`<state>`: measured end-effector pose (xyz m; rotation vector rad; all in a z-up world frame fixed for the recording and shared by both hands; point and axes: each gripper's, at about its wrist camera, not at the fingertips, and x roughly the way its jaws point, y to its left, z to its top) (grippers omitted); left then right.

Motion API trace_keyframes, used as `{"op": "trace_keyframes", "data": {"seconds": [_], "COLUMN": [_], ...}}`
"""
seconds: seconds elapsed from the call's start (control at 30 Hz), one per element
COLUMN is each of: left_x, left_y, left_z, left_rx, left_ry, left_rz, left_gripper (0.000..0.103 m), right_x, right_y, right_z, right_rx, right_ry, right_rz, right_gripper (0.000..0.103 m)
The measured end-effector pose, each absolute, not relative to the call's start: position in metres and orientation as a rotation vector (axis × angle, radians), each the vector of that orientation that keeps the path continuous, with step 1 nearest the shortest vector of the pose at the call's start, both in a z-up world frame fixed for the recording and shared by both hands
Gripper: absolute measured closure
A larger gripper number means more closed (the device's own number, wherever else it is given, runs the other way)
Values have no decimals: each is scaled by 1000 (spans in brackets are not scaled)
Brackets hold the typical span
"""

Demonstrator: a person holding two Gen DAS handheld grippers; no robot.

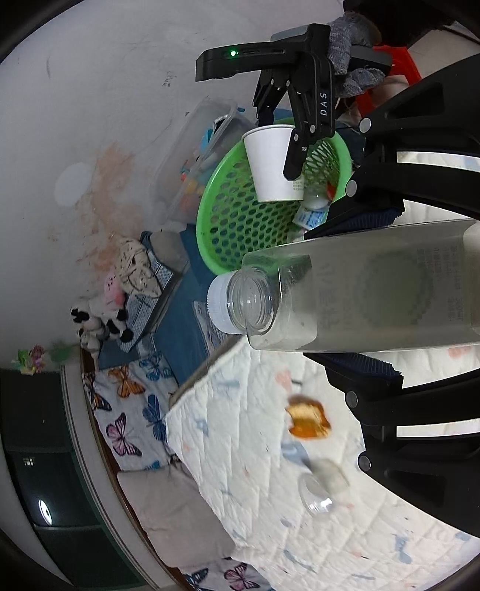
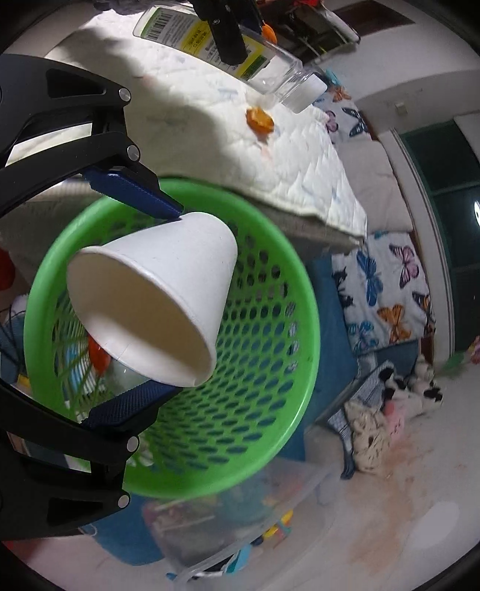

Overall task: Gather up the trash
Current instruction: 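Carry bottle and cup over the green basket and open both tools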

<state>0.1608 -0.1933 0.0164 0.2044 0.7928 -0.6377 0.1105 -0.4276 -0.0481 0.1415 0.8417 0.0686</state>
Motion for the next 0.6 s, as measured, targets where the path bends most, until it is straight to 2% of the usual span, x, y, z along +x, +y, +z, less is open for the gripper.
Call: {"op": "trace_keyframes", "data": {"seconds": [0.27, 0.6], "left_x": [169, 180], "left_y": [-231, -279], "left_z": [10, -7], "left_rx": [231, 249], "left_ry": [817, 862], "left_rz": [-674, -709], "left_gripper": [49, 49], "right_x": [99, 77], "right_y": [-449, -454], "right_z": [-48, -43], "right_rx": [165, 70], "right_ry": [830, 796], "right_rz": [25, -32], "right_gripper": [8, 5]}}
